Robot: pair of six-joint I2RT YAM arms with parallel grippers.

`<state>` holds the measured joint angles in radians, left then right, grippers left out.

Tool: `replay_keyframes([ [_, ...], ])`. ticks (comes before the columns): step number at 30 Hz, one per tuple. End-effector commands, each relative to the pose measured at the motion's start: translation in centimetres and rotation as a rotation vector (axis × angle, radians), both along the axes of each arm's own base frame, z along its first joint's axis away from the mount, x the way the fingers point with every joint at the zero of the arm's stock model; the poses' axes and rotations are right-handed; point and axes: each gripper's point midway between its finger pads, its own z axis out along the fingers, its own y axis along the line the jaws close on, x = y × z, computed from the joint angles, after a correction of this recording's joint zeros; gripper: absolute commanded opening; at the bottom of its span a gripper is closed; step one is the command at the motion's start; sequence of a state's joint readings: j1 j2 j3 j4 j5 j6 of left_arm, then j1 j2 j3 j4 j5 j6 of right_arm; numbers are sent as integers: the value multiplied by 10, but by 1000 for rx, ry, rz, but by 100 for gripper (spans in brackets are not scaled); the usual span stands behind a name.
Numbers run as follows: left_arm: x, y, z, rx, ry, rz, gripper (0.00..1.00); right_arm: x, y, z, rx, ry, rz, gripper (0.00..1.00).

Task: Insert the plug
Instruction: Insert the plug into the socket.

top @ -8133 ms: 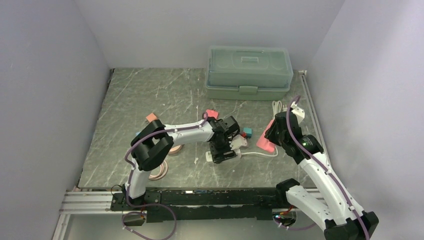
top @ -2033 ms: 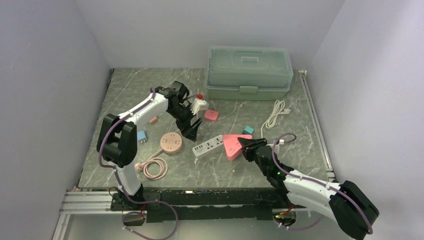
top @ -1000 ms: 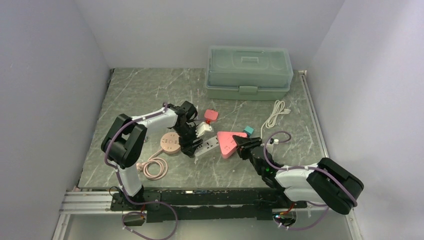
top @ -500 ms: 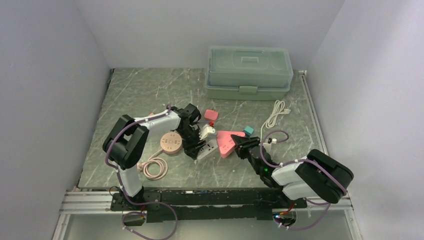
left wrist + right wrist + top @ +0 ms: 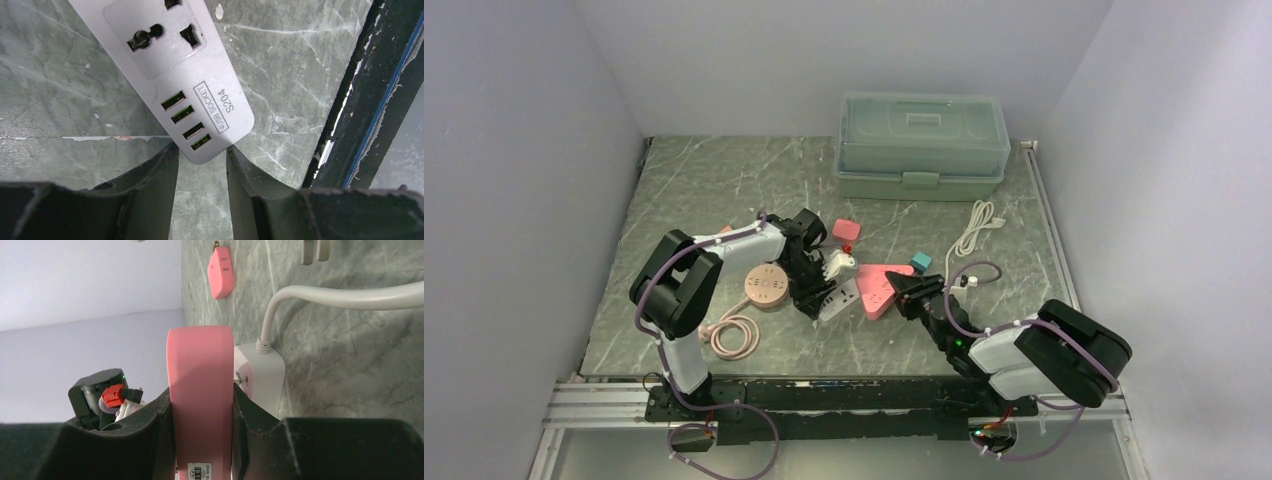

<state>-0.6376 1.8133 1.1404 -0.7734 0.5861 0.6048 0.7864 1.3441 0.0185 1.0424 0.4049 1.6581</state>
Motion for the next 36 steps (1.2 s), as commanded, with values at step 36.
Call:
replay_keyframes([
  [36, -1, -15, 15, -55, 32, 45, 40, -9, -6, -6, -84, -59, 26, 0],
])
